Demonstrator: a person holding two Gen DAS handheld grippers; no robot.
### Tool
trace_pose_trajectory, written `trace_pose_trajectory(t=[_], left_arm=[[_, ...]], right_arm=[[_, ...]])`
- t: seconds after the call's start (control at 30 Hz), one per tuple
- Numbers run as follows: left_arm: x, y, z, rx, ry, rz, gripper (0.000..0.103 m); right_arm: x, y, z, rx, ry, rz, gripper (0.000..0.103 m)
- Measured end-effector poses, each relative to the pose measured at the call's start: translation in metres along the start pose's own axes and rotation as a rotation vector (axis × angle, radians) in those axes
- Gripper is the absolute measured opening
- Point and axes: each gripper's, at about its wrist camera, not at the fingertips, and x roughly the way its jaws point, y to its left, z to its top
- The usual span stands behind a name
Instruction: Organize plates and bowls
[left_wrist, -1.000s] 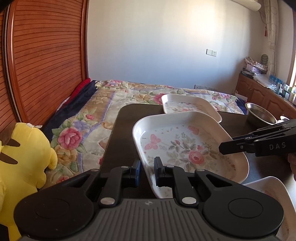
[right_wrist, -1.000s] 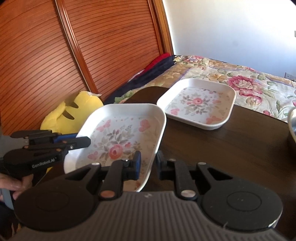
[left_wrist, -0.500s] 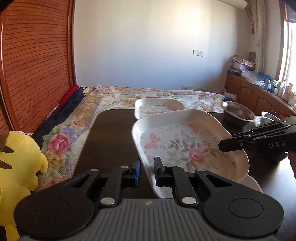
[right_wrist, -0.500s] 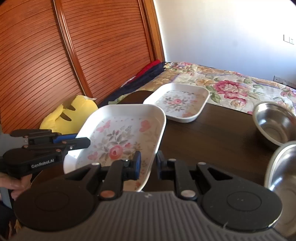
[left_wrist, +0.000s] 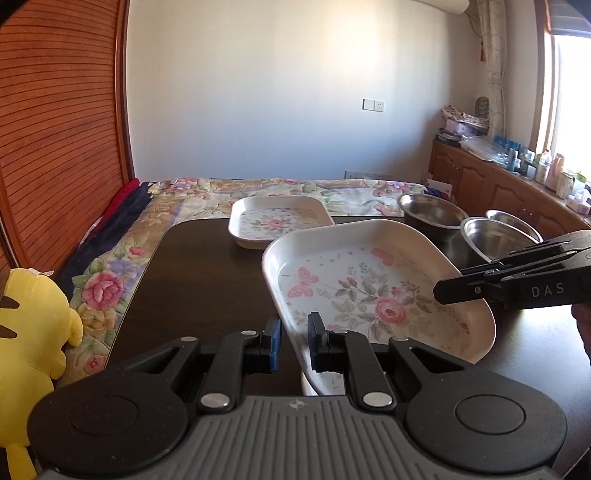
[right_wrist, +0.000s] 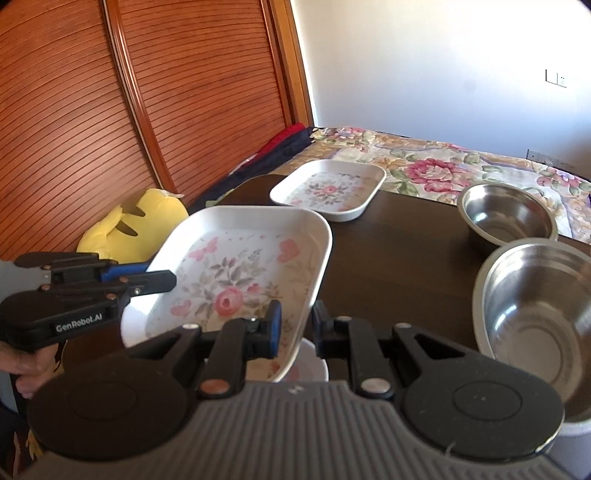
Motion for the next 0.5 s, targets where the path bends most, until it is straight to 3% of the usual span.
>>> trace_pose_trajectory(t=[0.5], left_arm=[[-0.022, -0.023, -0.025, 0.02, 0.01, -0.029, 0.015]], right_arm=[[-0.027, 0.004, -0.036, 0.028, -0.011, -0.023, 0.019]])
